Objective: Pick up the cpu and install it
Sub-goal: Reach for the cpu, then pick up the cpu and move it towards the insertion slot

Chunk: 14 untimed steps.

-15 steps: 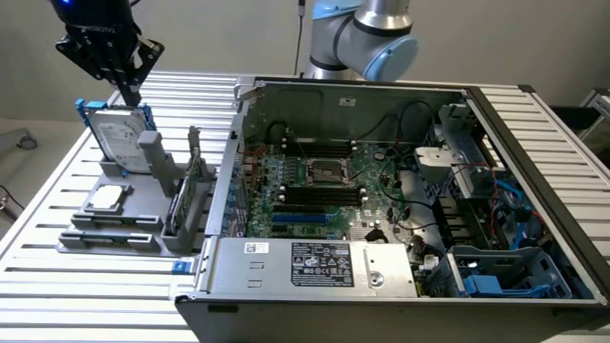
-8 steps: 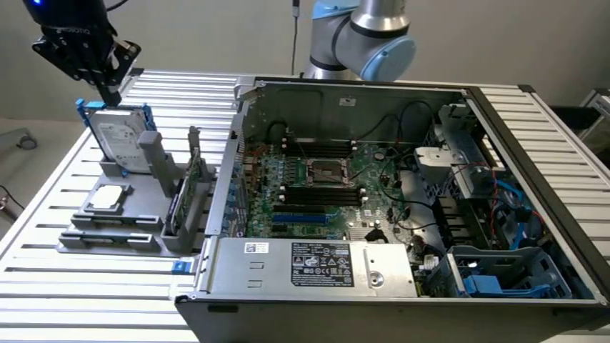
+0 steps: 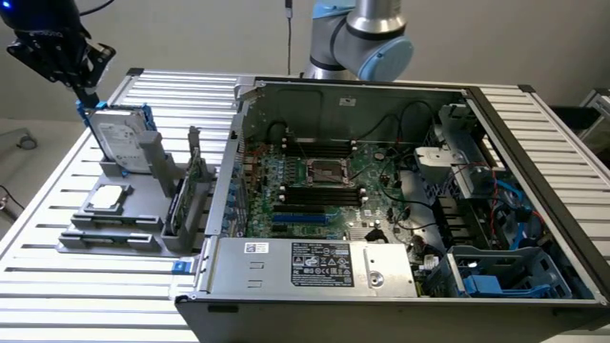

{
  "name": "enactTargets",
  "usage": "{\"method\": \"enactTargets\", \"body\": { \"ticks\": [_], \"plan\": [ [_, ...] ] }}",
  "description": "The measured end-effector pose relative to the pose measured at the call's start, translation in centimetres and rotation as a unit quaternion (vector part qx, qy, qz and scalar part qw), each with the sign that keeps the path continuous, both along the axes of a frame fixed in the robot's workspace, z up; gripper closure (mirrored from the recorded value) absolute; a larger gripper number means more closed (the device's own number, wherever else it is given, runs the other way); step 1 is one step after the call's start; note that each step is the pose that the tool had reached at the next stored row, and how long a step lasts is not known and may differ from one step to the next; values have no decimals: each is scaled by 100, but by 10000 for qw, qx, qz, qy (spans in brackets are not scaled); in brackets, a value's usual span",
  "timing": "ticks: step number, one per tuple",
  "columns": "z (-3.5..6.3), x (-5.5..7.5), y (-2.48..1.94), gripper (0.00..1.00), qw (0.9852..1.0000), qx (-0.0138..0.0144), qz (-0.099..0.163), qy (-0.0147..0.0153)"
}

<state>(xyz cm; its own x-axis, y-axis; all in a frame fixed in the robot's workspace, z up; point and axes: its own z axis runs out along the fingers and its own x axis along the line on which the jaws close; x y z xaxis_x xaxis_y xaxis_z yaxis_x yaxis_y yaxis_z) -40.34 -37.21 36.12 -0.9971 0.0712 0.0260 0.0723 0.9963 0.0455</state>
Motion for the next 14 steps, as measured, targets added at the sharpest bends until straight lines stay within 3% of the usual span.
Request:
{"method": "enactTargets", "body": {
  "ticks": [4, 14],
  "plan": [
    [-35, -173, 9, 89, 10000, 1, 0, 6],
    [-33, -174, 8, 89, 10000, 0, 0, 8]
  ]
}}
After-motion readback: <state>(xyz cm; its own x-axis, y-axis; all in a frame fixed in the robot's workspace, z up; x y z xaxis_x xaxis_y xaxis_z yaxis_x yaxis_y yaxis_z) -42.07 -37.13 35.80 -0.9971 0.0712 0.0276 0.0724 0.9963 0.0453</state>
